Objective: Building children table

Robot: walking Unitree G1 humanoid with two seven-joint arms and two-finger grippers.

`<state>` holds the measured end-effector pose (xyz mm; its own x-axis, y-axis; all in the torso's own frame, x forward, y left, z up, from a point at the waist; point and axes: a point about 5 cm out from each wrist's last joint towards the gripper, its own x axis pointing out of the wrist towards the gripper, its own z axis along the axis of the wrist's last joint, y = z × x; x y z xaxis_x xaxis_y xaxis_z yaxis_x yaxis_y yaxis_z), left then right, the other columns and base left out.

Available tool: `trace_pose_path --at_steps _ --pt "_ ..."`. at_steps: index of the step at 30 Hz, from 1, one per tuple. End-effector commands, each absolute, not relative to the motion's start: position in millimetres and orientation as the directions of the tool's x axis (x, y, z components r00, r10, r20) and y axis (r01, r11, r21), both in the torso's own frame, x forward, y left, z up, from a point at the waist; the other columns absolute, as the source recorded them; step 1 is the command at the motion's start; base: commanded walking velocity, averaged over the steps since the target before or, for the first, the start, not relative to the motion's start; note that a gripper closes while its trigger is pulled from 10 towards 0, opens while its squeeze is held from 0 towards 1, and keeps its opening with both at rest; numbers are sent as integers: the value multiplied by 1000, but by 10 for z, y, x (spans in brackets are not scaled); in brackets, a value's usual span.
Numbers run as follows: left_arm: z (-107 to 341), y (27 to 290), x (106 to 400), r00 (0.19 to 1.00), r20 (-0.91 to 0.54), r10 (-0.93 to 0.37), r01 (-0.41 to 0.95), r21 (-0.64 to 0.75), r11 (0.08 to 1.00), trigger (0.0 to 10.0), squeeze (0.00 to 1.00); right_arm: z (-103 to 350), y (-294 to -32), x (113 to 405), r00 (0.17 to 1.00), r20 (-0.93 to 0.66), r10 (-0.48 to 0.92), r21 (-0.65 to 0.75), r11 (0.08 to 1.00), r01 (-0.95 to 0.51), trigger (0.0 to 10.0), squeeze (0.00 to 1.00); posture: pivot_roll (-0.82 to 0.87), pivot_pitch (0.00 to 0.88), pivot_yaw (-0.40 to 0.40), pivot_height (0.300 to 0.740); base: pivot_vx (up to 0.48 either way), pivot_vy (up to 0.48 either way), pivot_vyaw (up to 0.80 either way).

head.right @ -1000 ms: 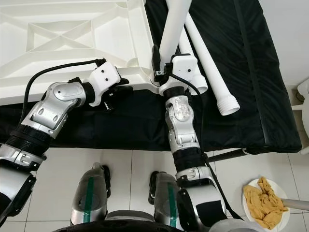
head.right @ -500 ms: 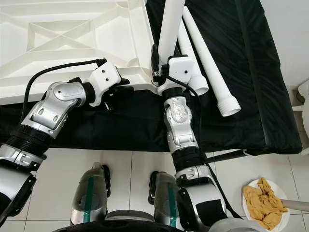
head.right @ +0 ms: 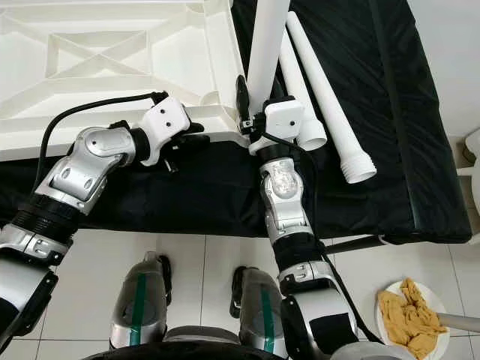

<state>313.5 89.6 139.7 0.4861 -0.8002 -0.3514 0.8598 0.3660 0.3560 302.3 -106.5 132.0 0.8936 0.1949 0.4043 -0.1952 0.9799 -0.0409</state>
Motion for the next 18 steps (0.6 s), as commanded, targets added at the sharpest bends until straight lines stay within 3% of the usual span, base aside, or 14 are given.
trace_pose_path --at_steps 1,18 --pt "1715 835 3156 496 -248 -832 819 453 353 10000 0 764 -1299 2896 980 151 131 -33 991 -128 10000 0 85 65 -56 740 0 0 0" --pt "1720 843 3155 493 -253 -832 819 456 347 10000 0 551 -1426 2850 994 72 82 38 996 -85 10000 0 84 72 -50 740 0 0 0"
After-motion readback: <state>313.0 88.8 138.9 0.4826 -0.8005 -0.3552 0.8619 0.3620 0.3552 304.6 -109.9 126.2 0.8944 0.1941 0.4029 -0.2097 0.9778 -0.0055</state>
